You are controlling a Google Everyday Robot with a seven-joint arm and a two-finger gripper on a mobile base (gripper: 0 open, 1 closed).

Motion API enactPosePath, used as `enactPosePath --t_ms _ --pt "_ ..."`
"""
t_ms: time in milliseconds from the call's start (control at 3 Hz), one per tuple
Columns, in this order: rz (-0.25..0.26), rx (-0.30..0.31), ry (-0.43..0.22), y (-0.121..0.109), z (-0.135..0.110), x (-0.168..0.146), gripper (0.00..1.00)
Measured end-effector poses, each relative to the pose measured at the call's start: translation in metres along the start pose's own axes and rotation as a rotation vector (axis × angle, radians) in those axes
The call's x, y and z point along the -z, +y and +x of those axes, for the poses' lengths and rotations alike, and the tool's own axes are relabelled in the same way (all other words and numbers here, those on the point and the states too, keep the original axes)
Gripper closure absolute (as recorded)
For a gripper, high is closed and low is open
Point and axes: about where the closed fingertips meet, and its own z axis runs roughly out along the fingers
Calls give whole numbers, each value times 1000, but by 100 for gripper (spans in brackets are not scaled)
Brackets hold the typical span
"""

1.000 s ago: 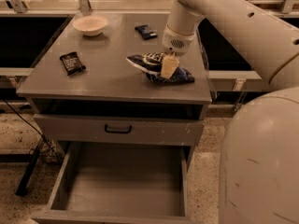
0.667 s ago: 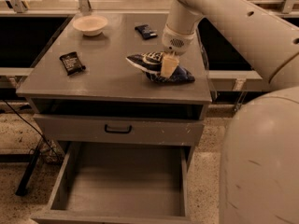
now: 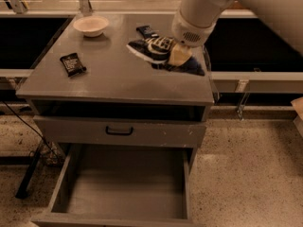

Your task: Place blue chip bag into middle drawer

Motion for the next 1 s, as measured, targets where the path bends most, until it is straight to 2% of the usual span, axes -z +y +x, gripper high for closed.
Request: enactPosePath --t_ms 333,667,1000 --pt "108 -1 -38 26 14 50 100" --pt "137 -30 -77 48 42 68 100" --pt "97 -55 -106 71 72 54 100"
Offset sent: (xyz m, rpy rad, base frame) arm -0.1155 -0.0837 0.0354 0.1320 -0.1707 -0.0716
